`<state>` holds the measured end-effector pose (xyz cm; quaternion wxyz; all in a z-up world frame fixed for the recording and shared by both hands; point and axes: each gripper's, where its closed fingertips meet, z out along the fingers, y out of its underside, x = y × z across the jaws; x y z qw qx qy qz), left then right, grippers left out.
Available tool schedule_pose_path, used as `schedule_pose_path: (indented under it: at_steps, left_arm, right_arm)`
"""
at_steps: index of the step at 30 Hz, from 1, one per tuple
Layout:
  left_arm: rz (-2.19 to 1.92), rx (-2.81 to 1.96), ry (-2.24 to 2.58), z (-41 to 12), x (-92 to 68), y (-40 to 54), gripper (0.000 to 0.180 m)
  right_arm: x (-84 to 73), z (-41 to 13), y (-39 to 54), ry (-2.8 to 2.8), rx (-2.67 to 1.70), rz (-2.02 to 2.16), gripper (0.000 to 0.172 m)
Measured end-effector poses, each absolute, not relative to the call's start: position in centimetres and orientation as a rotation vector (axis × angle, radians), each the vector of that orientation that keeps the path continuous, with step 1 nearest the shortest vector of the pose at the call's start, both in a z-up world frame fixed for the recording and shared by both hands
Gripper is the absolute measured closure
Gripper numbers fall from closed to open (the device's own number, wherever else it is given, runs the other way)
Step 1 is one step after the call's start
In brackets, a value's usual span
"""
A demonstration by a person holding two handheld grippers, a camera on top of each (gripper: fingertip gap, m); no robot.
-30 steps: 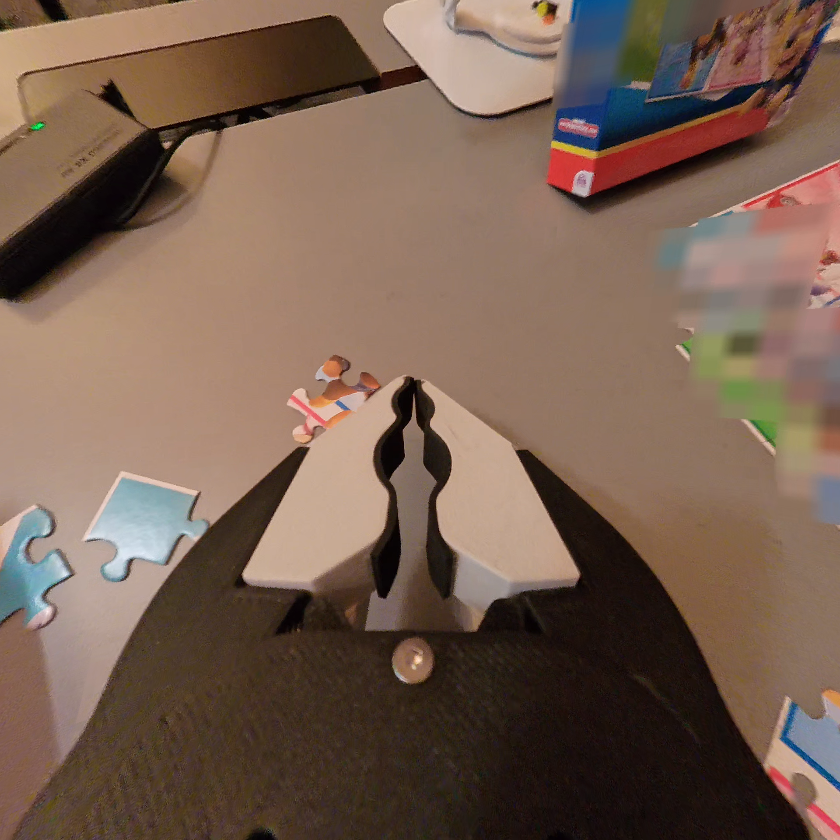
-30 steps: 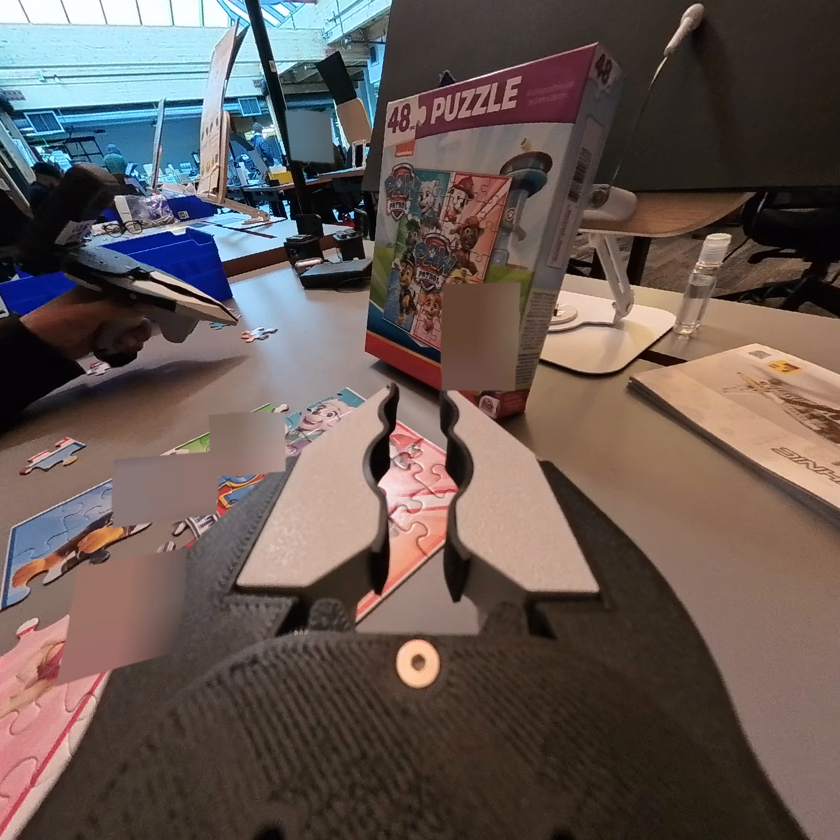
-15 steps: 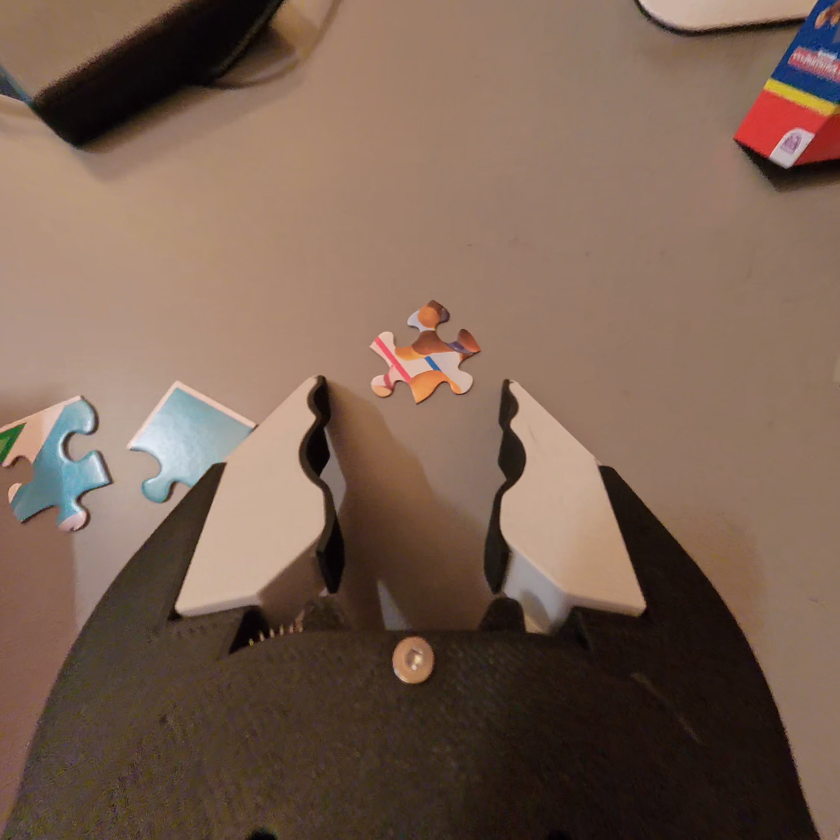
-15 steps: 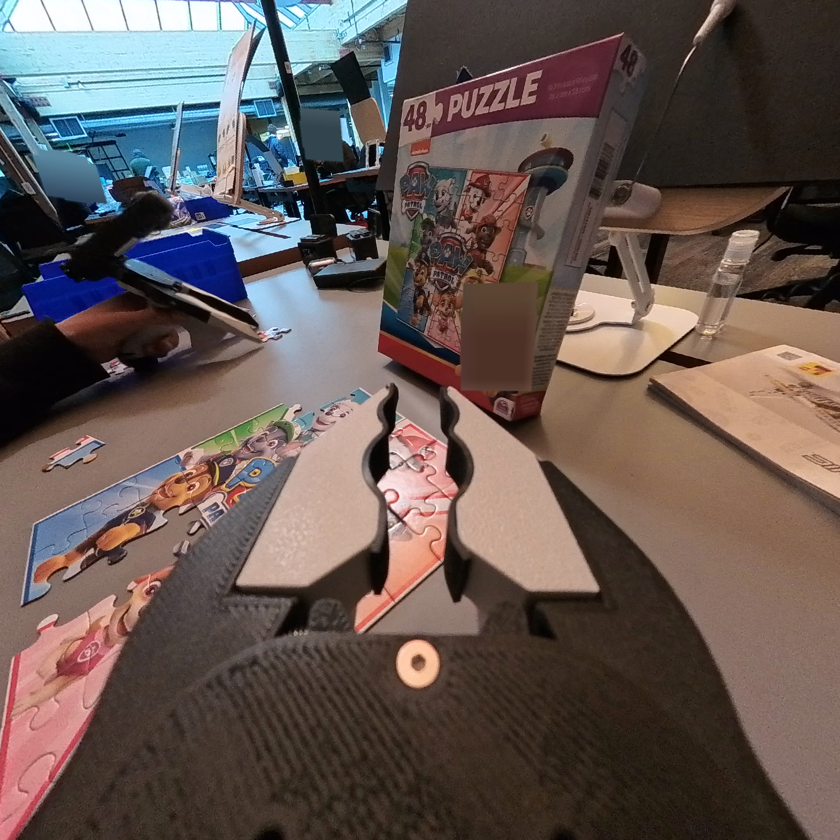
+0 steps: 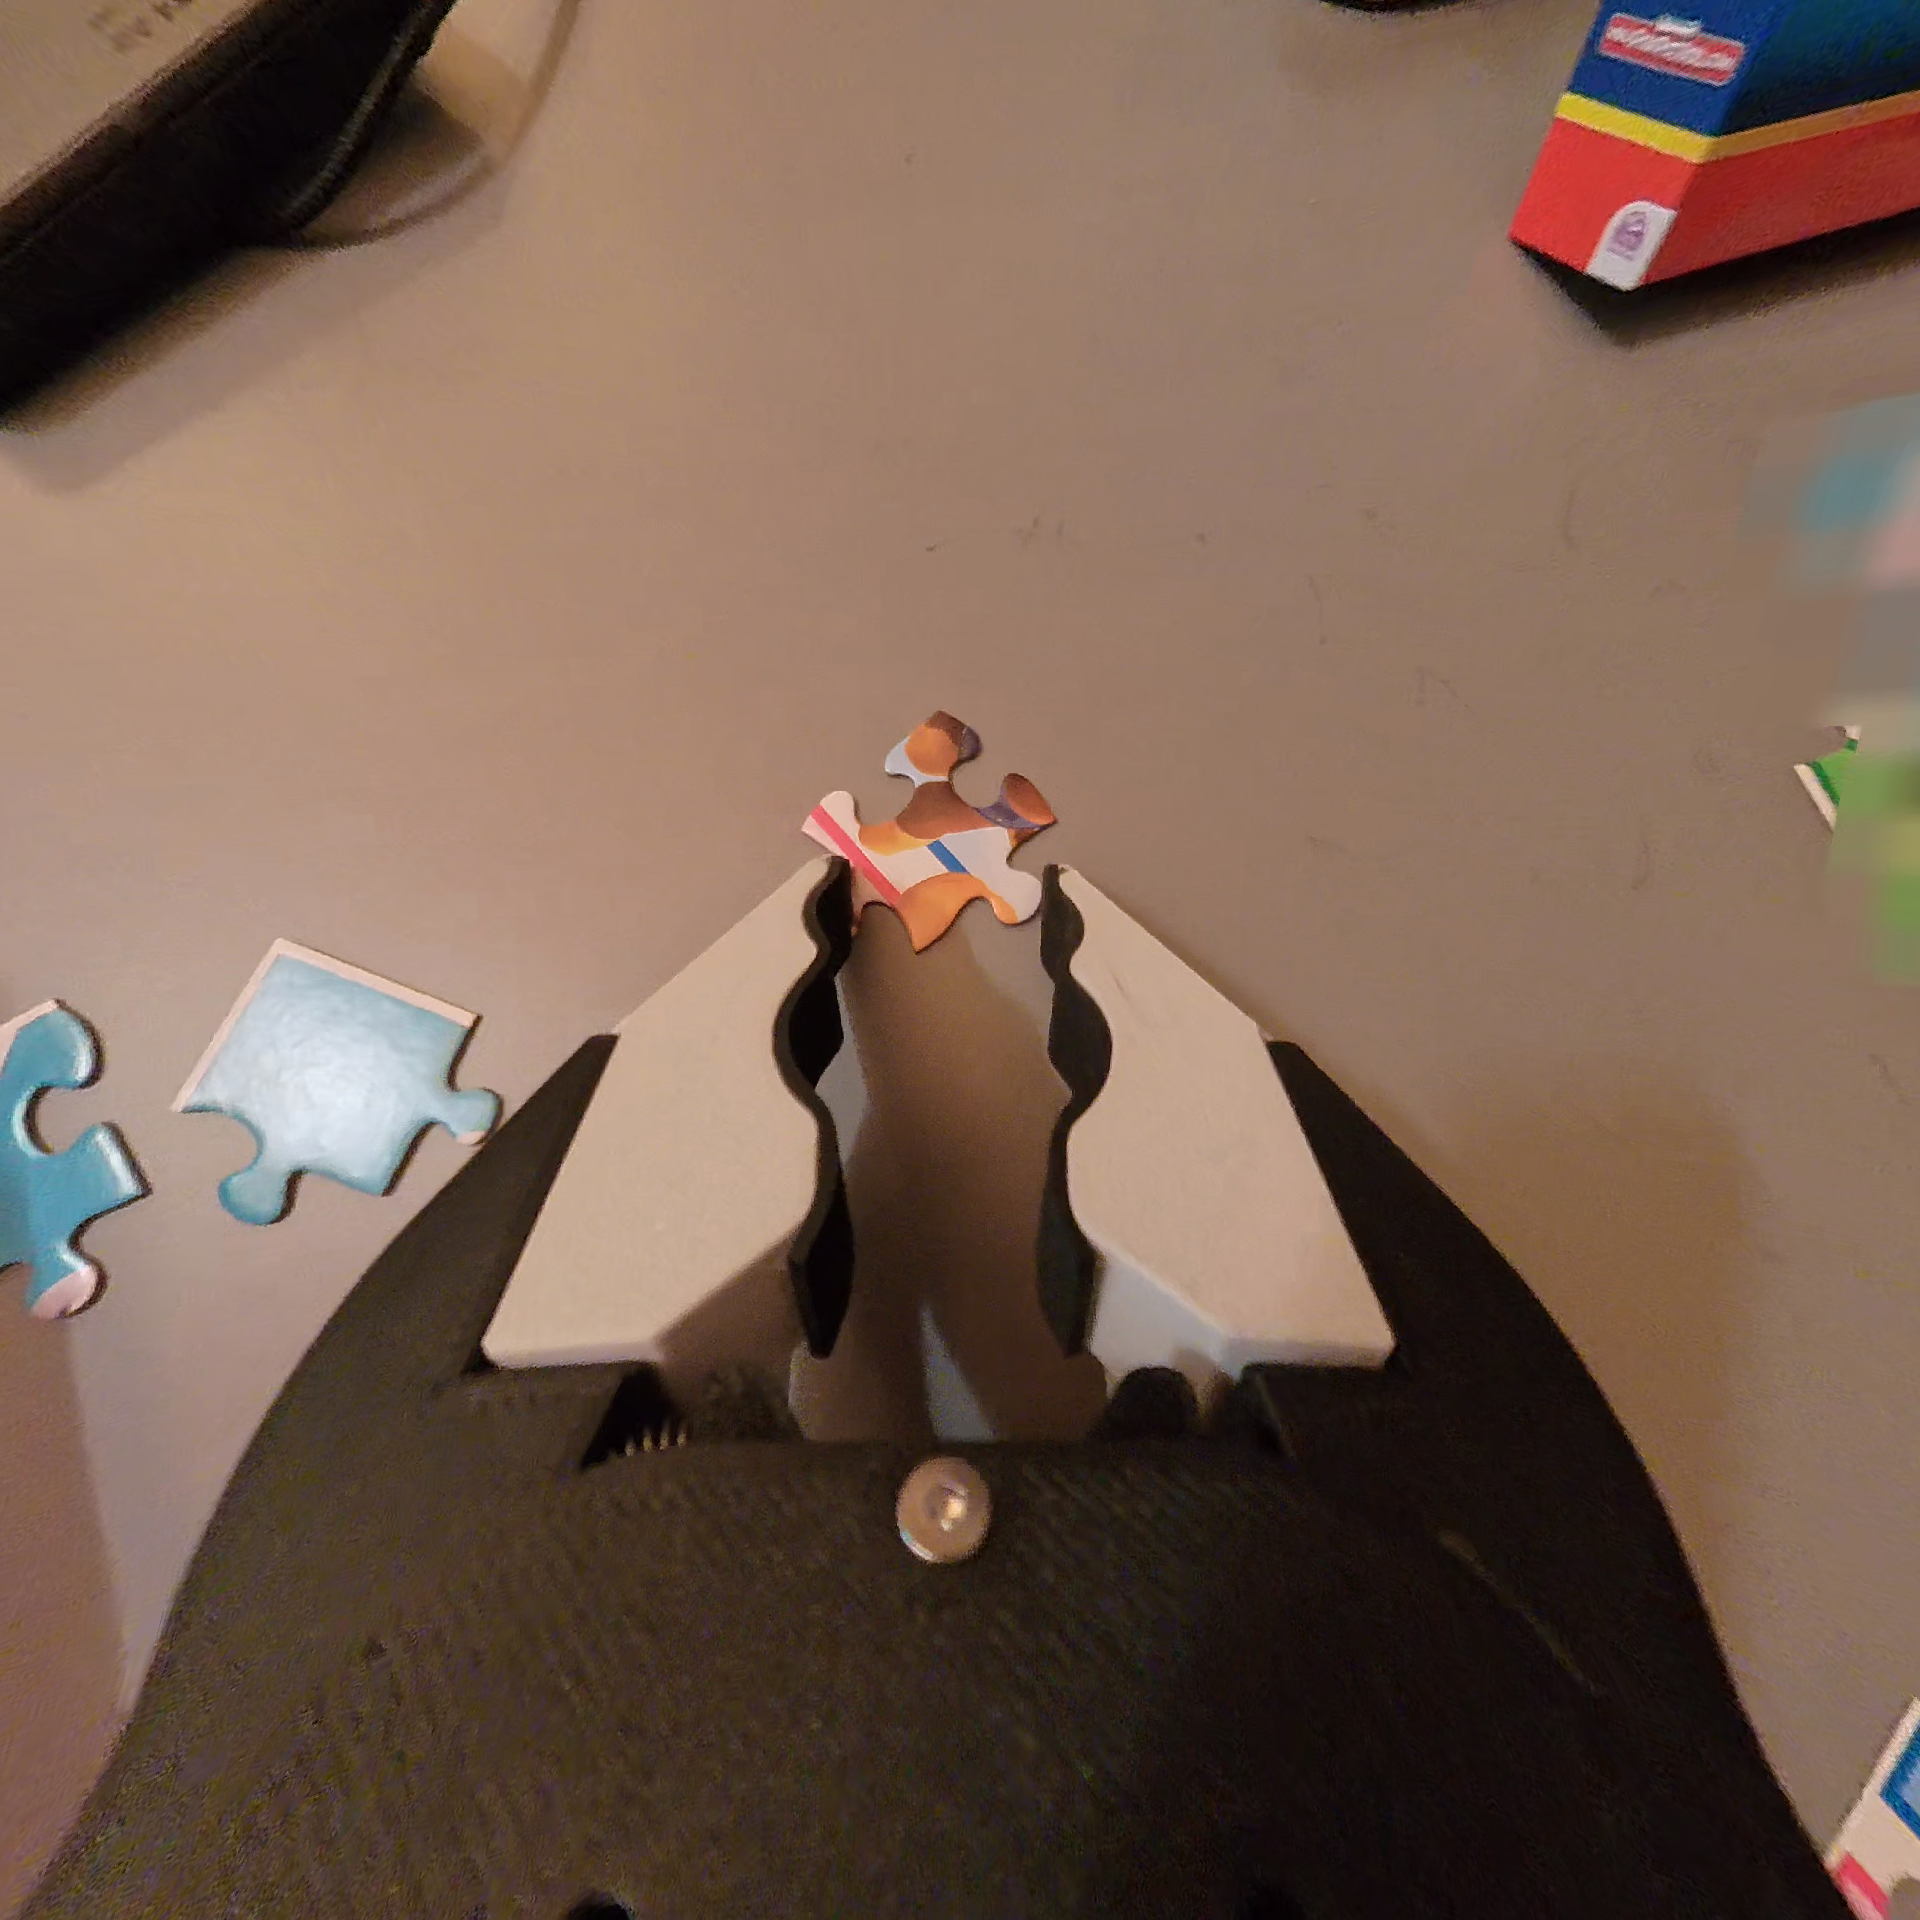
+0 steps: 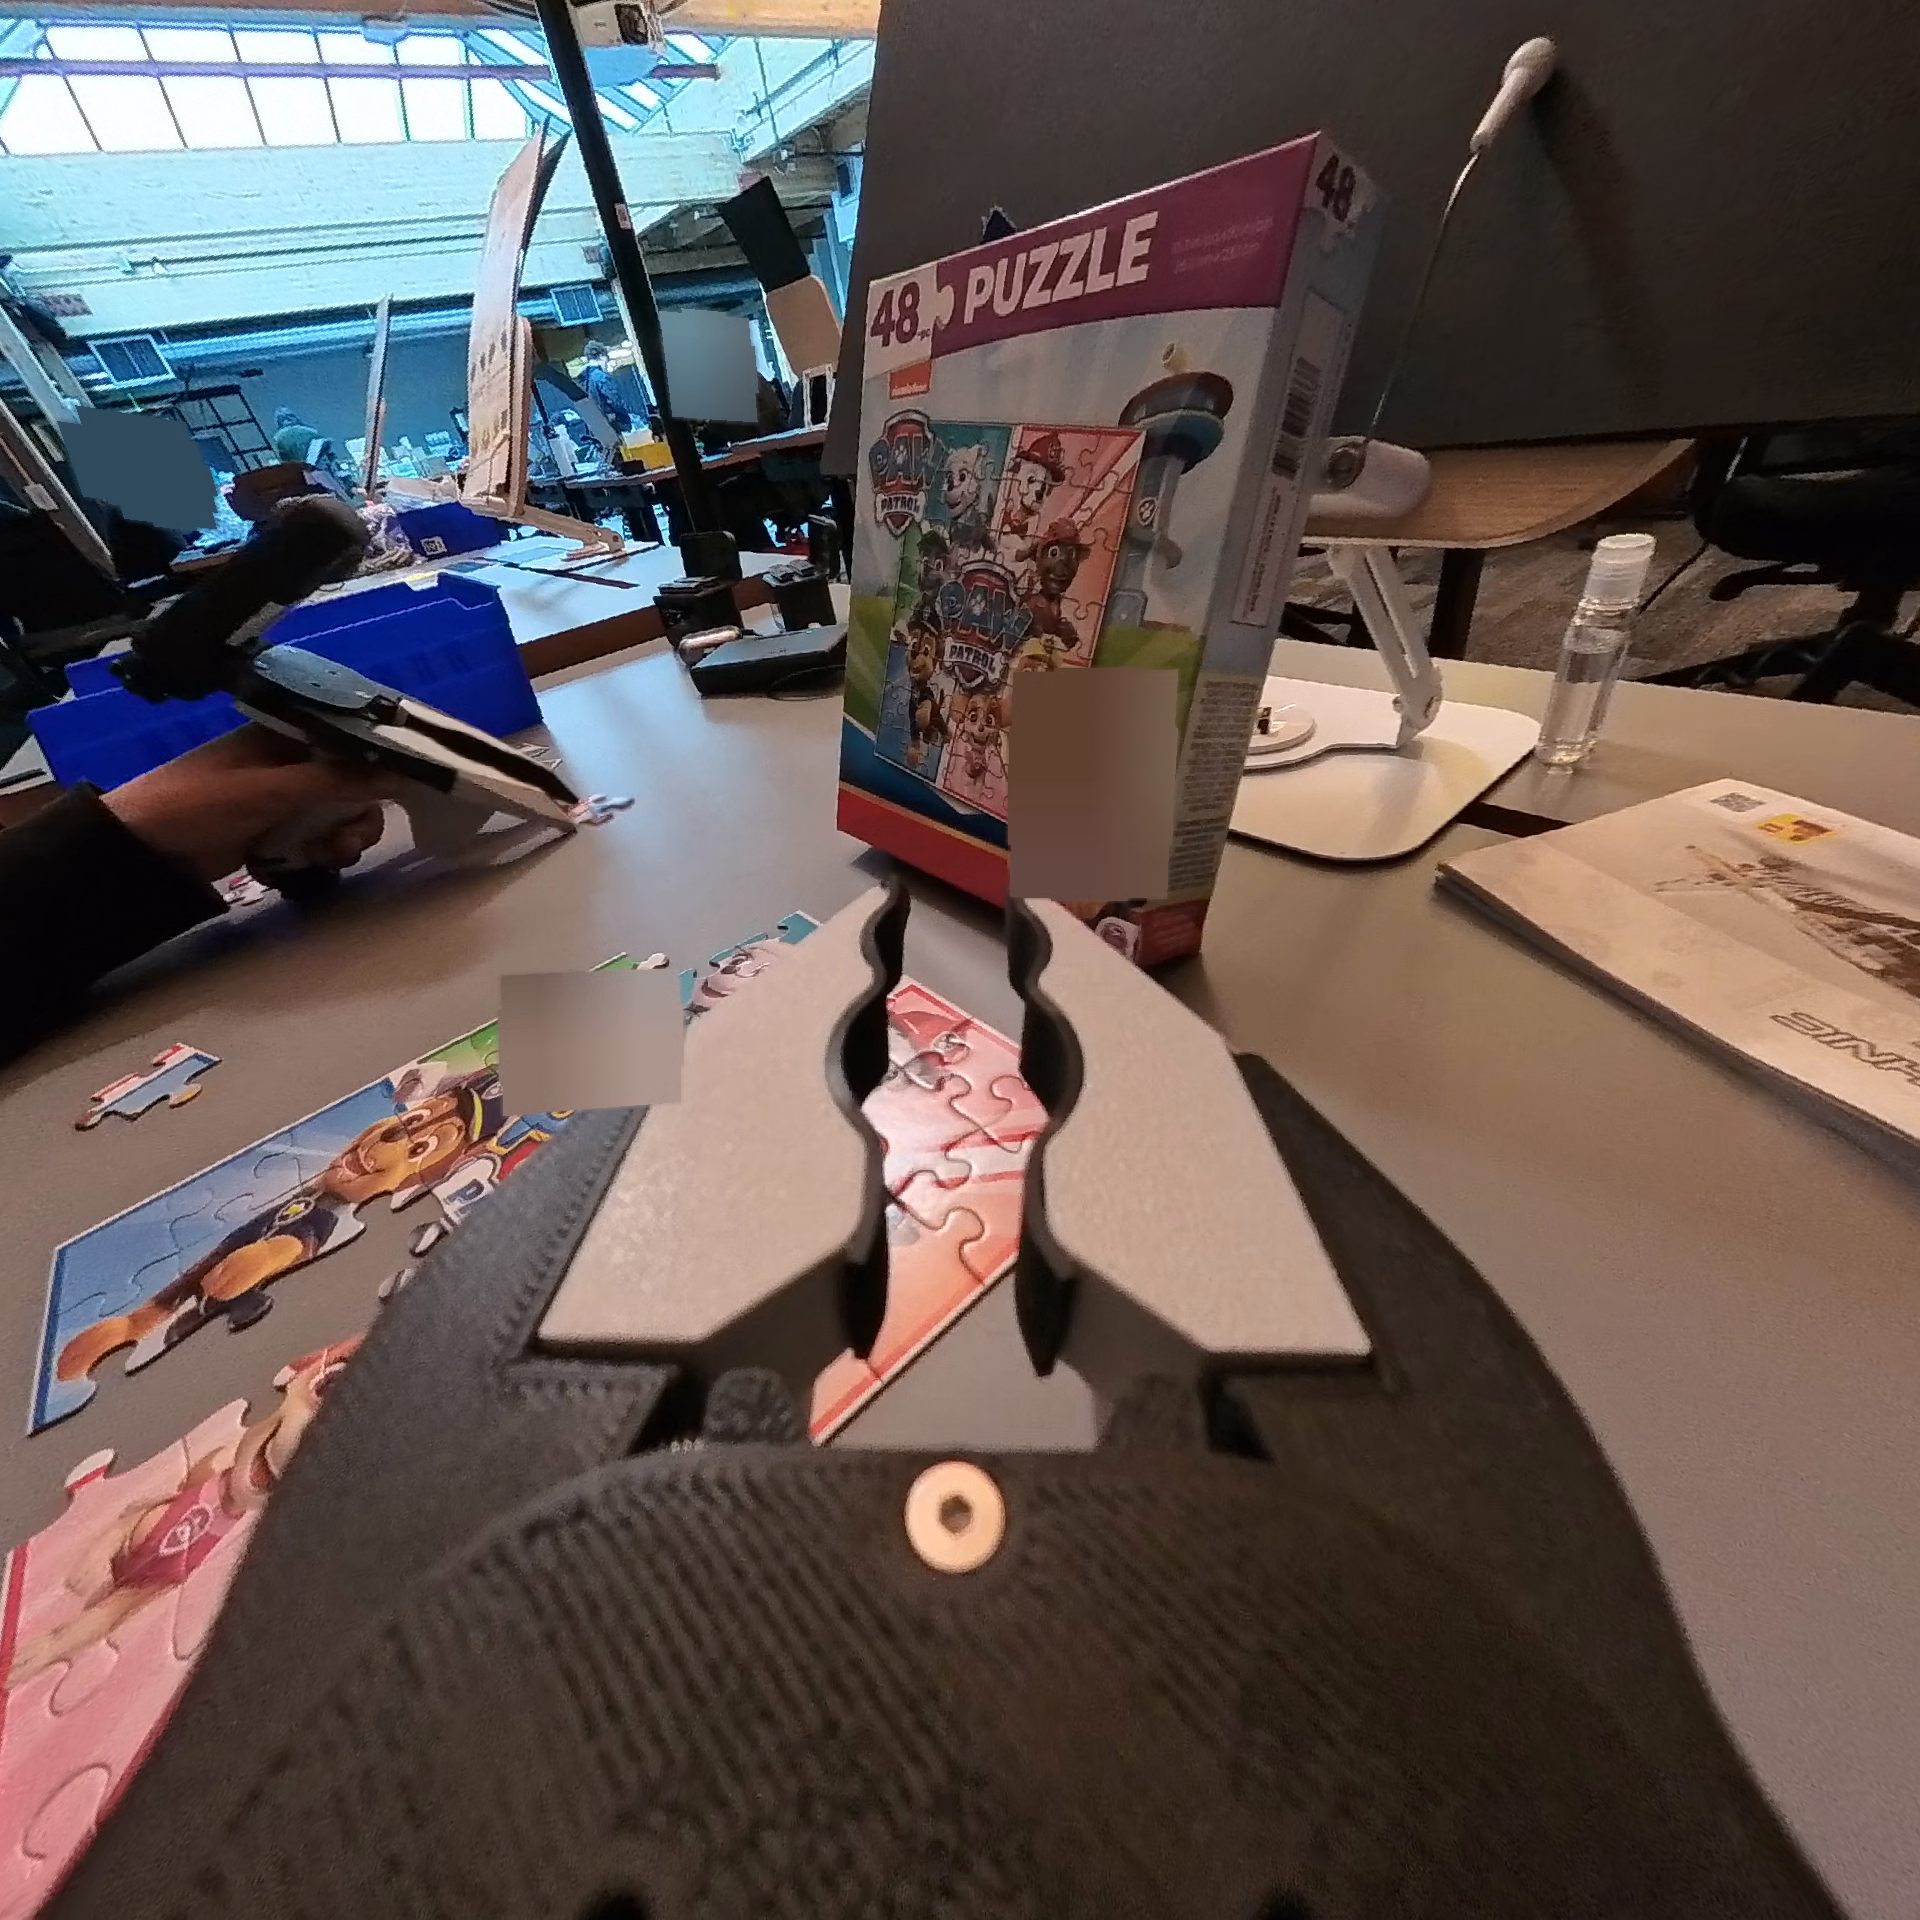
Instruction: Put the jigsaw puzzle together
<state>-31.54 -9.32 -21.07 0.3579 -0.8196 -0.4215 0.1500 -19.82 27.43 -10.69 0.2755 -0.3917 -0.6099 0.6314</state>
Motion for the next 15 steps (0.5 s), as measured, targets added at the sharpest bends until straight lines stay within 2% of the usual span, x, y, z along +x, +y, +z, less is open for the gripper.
schedule_pose_path:
  at_steps: [4, 9, 15]
  left_arm:
    - [0.352, -2.078, -0.962, -19.6, -30.7, -7.7, 0.145]
    - [0.379, -2.046, -0.472, -15.2, -26.3, -1.6, 0.145]
    - [0.400, -2.009, -0.069, -12.0, -18.9, 6.0, 0.145]
  right_arm:
    - [-19.8, -10.7, 27.4, -1.645, -1.049, 1.692, 0.154]
    - [-19.7, -10.8, 27.1, -1.664, -1.037, 1.681, 0.154]
    - [-18.1, -8.8, 22.7, -1.749, -0.935, 1.756, 0.143]
